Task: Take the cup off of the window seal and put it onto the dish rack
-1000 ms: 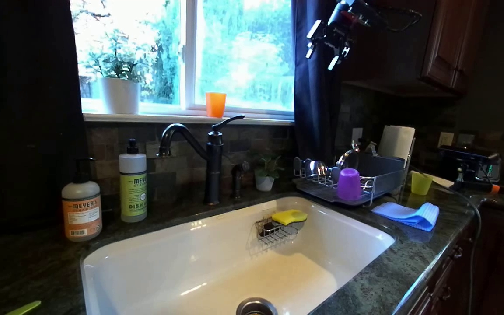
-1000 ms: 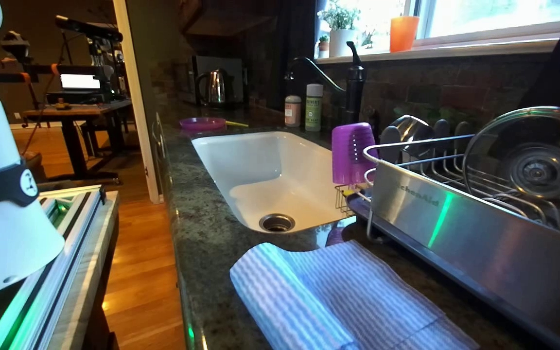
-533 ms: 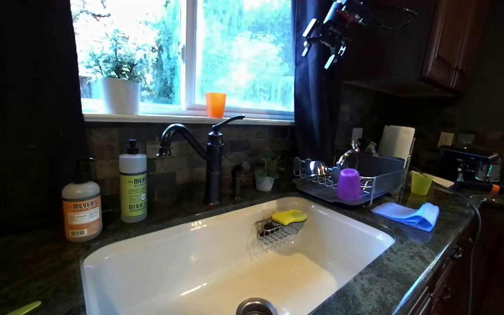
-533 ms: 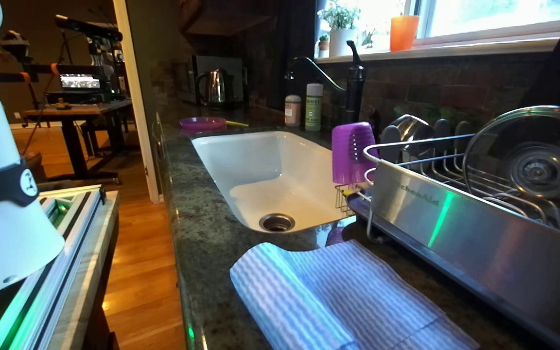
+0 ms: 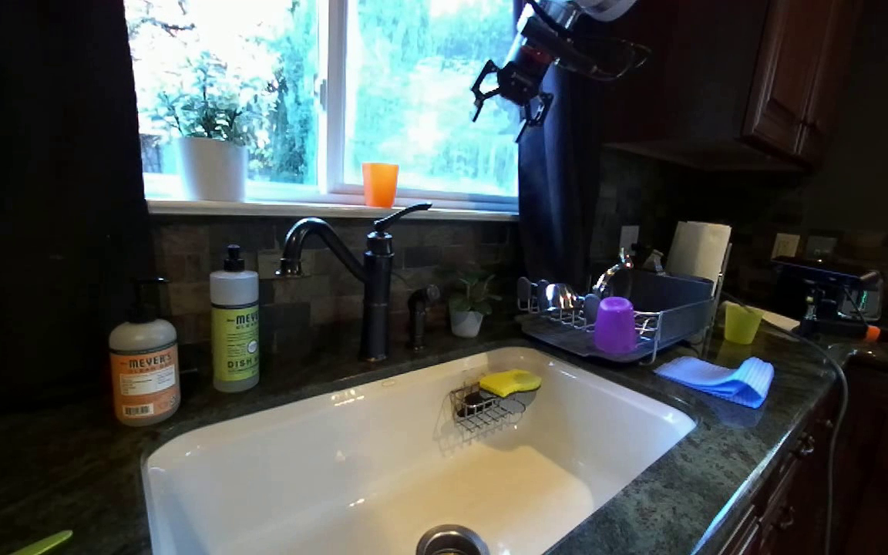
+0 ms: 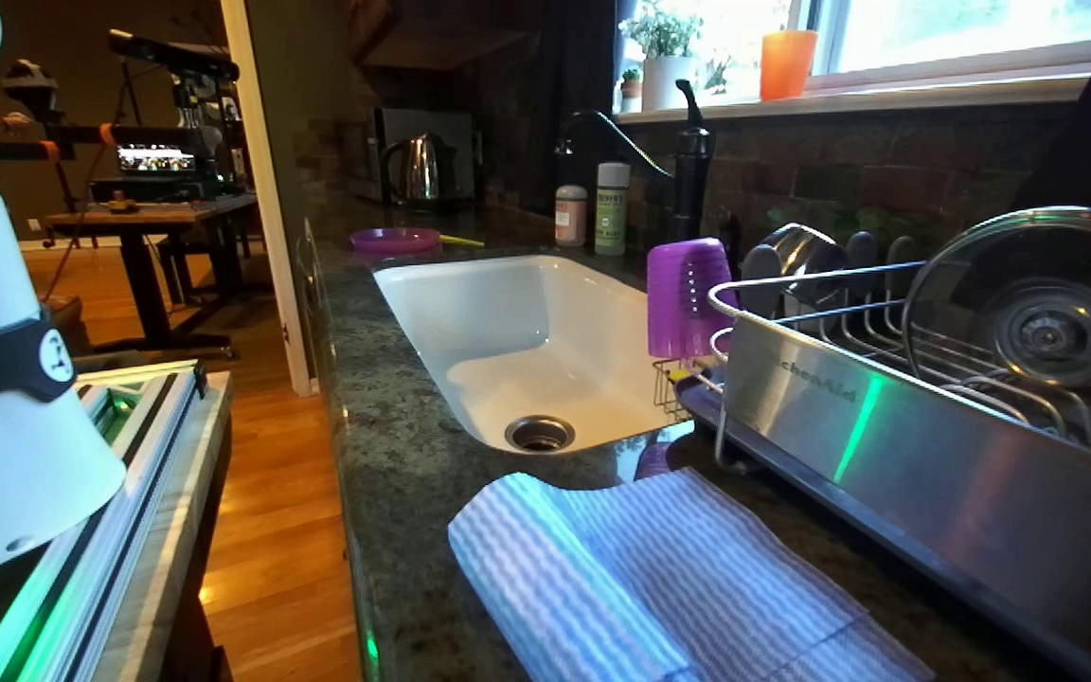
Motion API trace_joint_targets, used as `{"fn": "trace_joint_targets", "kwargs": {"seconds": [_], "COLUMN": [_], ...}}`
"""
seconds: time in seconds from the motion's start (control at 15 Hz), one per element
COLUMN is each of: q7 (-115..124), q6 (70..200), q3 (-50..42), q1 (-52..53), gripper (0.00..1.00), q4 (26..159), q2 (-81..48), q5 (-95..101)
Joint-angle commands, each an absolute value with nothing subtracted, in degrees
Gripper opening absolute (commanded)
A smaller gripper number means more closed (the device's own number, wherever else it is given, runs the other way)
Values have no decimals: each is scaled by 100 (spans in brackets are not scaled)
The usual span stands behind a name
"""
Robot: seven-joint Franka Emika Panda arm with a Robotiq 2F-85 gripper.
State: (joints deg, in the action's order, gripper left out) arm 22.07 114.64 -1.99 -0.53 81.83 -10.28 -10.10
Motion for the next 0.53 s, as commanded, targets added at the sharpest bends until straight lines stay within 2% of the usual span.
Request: {"fn": "trace_joint_targets", "kwargs": {"seconds": [0.0,0.07,0.13,0.47], "q7": [2517,2506,2357,2159], "q6": [11473,11327,11505,11711], "q3": [-91,-77,-102,-26], "q1": [129,182,112,82], "gripper": [100,100,100,100], "q4": [7304,7132,7673,7513], "q2": [-1876,-2036,-1623,-1852], "q5": [-895,-841,-968,-1212]}}
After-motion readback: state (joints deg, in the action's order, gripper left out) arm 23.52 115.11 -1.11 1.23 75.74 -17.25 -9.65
